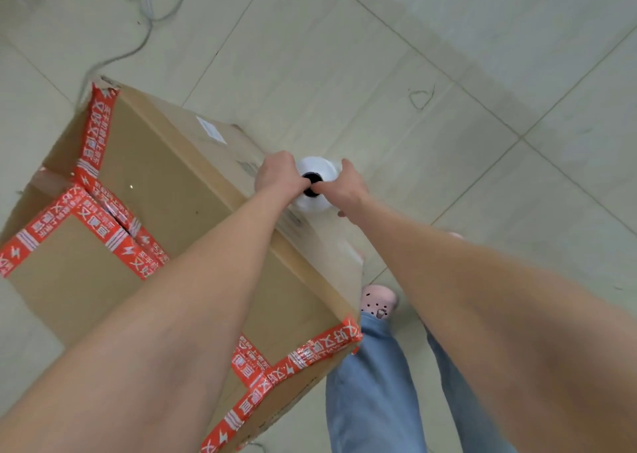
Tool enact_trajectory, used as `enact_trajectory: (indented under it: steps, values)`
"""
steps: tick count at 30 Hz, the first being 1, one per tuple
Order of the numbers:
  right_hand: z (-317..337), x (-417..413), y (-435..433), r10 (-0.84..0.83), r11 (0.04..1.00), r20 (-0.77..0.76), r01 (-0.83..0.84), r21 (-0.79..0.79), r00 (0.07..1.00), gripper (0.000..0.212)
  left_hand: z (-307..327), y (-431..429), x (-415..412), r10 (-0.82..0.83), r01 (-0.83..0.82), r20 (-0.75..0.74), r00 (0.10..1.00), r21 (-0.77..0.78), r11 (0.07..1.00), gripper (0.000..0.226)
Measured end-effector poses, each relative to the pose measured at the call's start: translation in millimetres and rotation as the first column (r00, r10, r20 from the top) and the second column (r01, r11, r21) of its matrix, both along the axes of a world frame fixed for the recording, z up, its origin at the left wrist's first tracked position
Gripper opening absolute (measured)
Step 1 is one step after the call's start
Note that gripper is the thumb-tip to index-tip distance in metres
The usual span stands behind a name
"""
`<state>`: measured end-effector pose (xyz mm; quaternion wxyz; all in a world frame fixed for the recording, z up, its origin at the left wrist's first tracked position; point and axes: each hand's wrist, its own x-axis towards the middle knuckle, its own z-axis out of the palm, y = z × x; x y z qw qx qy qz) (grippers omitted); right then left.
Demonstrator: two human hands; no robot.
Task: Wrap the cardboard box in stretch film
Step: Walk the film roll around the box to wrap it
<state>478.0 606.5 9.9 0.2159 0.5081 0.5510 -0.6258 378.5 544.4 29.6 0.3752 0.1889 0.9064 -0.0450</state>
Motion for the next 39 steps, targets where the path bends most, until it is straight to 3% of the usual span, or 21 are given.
enact_trajectory:
  steps: [2,5,8,10,13,17,19,24,27,29,30,34,39]
  values:
    - [-4.1,-3.9,2.1,0.059,0.997,-0.013,-0.06,-0.049,0.998,0.064,-3.0,3.7,0.1,-0.037,0.036,0.02,0.999,0.044,0.998,0.03]
    - [-2.3,-15.2,9.9,0.267,0.961,-0.03,-0.264,0.083,0.963,0.056,-3.2,6.1,-2.7,-0.106,0.103,0.042,0.994,0.066,0.993,0.049]
    - [0.1,-26.9,17.1,0.4,0.908,-0.06,-0.386,0.165,0.915,0.061,-0.8,1.9,-4.6,-0.037,0.037,-0.001,0.999,0.076,0.996,0.033]
    - [1.8,-34.4,20.1,0.47,0.863,-0.069,-0.442,0.244,0.88,0.054,1.6,-0.6,-3.5,0.055,-0.054,-0.01,0.998,0.086,0.995,0.022]
    - [6.8,-45.3,23.7,0.6,0.754,-0.074,-0.532,0.386,0.796,0.044,2.6,0.2,-2.6,0.179,-0.171,-0.055,0.982,0.121,0.978,0.015]
    - [14.5,-63.2,28.7,0.789,0.526,-0.067,-0.616,0.587,0.61,0.048,3.8,-4.4,-14.6,0.269,-0.246,-0.185,0.945,0.138,0.96,0.026]
    - [16.8,-68.4,30.2,0.789,0.544,-0.083,-0.628,0.557,0.609,0.053,4.5,-9.3,-22.1,0.313,-0.296,-0.186,0.931,0.117,0.948,0.029]
    - [13.3,-66.6,21.7,0.532,0.839,-0.08,-0.511,0.187,0.843,0.068,3.9,-3.7,-26.5,0.35,-0.34,-0.082,0.933,0.115,0.933,0.021]
    - [9.7,-76.3,21.7,0.396,0.917,-0.01,-0.395,0.06,0.918,0.064,-0.2,-2.4,-32.9,0.32,-0.317,-0.016,0.947,0.084,0.945,0.032]
    - [7.4,-81.9,21.9,0.449,0.891,0.024,-0.449,0.068,0.893,0.05,-2.1,-3.5,-38.4,0.266,-0.266,0.01,0.964,0.04,0.963,0.05]
    - [5.7,-83.9,22.1,0.49,0.865,0.033,-0.49,0.104,0.871,0.042,-2.9,-3.3,-40.5,0.244,-0.245,0.017,0.97,0.032,0.969,0.048]
    - [6.7,-100.2,24.1,0.585,0.775,0.024,-0.568,0.277,0.81,0.028,0.6,-1.3,-52.5,0.226,-0.226,0.006,0.974,0.02,0.974,0.009]
    - [18.0,-123.5,25.6,0.732,0.613,0.022,-0.673,0.414,0.681,0.034,8.8,-8.0,-61.2,0.412,-0.41,-0.006,0.911,0.072,0.909,0.006]
